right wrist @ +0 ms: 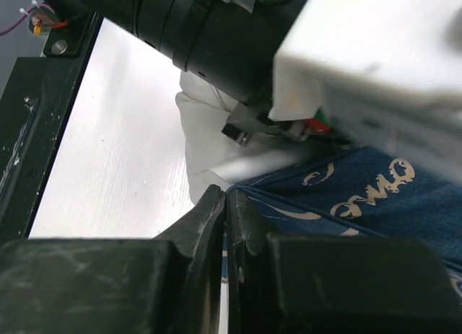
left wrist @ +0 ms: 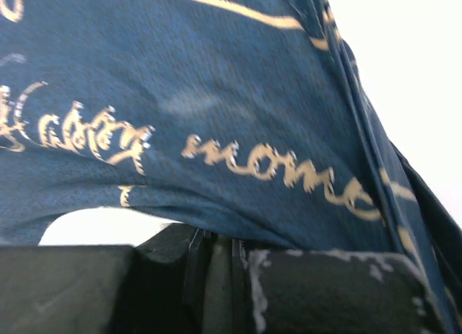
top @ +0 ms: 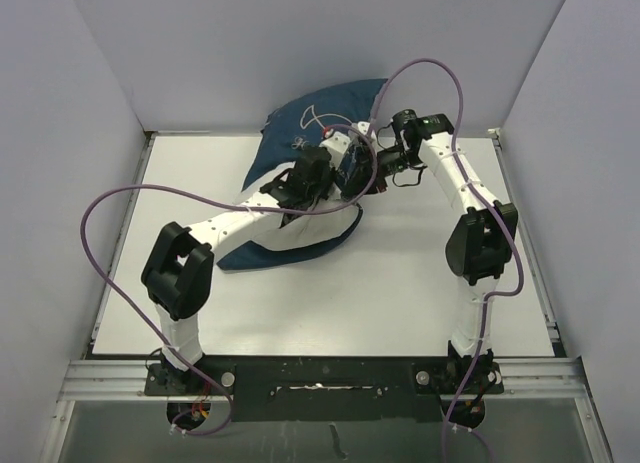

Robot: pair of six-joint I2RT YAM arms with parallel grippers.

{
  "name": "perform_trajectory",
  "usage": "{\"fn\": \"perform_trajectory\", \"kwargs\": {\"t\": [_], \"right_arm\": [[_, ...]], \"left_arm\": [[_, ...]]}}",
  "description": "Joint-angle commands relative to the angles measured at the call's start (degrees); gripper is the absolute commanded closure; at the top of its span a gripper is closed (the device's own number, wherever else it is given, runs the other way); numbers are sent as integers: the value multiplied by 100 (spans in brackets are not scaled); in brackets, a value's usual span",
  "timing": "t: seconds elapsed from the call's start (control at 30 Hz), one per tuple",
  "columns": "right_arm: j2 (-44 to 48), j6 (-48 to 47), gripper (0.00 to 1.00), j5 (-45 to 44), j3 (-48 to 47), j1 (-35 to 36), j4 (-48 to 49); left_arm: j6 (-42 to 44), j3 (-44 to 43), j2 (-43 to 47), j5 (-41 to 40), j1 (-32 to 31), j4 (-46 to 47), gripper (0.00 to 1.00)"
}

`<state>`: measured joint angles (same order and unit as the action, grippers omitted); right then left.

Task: Put the pillow into the pillowcase
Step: Stuff the pillow into the pillowcase.

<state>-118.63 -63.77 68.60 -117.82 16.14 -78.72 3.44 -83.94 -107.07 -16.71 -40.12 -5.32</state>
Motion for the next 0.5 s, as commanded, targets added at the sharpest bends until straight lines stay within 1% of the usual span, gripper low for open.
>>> {"fn": "perform_trajectory", "kwargs": {"t": [0.0, 0.07, 0.2, 0.27, 0.37, 0.47], "right_arm": [[967, 1242, 100, 2564, -205, 564, -1103], [1161, 1559, 100, 2833, -12, 565, -815], [1512, 1380, 100, 2955, 941, 556, -877], [1754, 1497, 100, 2953, 1245, 494, -722], [2040, 1572, 100, 2936, 1114, 433, -743], [2056, 1398, 100, 2966, 1051, 267, -884]], "left_arm": [[-647, -576, -691, -1794, 303, 1173, 100], [-952, -757, -866, -2079, 304, 1124, 100], [-1643, -942, -1119, -2416, 332, 891, 100], [-1950, -966, -1161, -2509, 391, 807, 100], [-2240, -998, -1141, -2590, 463, 829, 100], [-2263, -844, -960, -2536, 437, 1327, 100]]}}
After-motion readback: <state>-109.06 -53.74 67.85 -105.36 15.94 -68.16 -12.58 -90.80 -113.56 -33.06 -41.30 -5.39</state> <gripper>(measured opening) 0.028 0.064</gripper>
